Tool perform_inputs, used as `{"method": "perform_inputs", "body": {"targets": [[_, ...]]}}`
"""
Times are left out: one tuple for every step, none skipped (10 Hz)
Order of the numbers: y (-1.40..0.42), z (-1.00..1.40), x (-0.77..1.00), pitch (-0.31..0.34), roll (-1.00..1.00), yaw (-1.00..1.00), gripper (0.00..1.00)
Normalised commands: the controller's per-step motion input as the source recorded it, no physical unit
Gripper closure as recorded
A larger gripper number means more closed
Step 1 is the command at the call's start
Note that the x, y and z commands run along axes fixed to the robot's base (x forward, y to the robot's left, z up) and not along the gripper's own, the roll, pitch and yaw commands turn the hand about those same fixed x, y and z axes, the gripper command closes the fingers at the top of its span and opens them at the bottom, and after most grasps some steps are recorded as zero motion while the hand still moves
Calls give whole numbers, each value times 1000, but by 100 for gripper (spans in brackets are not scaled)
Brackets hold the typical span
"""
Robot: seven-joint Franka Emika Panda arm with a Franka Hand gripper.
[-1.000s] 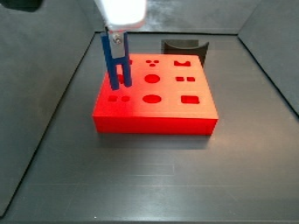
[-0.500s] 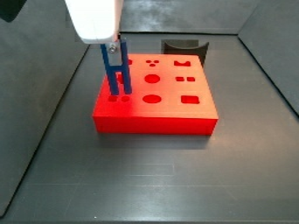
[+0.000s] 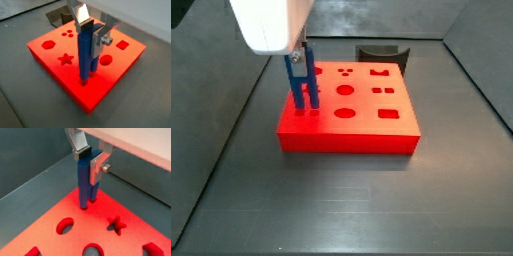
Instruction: Insert the square-circle object.
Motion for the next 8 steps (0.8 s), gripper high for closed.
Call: {"method": "perform_inputs", "body": {"targets": [[-111,-229,0,-6,56,3,100],[-11,-260,0,0,97,37,100],[0,-277,117,0,146,9,100],[0,-200,154,6,156,0,100],[0,-117,111,34,131,0,100],[0,-151,40,19,133,0,100],[0,-186,0,0,126,0,100],[0,-209,0,0,129,0,100]]}}
